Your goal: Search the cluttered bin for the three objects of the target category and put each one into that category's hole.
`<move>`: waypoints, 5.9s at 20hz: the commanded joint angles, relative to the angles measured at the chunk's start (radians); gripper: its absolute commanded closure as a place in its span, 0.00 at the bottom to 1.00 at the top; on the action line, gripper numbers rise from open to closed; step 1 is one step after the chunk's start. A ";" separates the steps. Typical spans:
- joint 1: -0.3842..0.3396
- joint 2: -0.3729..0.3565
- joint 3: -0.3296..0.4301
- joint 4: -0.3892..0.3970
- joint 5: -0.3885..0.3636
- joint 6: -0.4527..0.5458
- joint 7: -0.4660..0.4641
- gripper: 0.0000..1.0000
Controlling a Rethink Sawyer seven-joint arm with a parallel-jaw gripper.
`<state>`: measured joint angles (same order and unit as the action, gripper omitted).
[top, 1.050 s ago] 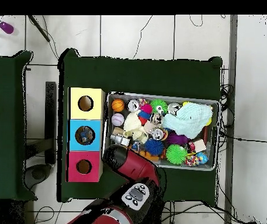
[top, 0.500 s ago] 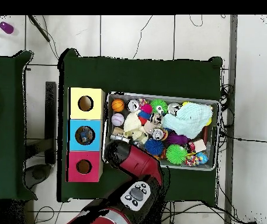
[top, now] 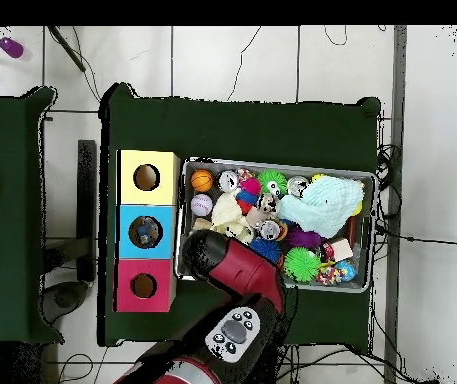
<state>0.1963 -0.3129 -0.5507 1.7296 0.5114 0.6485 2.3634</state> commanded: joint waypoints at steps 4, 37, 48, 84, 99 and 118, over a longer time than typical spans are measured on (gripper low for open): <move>0.013 0.022 0.003 -0.155 0.000 0.086 0.242 0.00; -0.017 0.071 0.185 0.014 0.090 -0.404 0.211 0.00; -0.049 0.049 0.222 0.063 0.044 -0.356 0.155 0.00; -0.107 0.089 0.267 0.078 -0.011 -0.500 0.097 0.00; -0.070 0.183 0.196 0.010 -0.078 -0.689 0.112 1.00; -0.033 0.240 0.083 -0.076 -0.134 -0.579 0.037 1.00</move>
<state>0.1965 -0.2042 -0.5156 1.8015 0.4169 0.1277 2.3634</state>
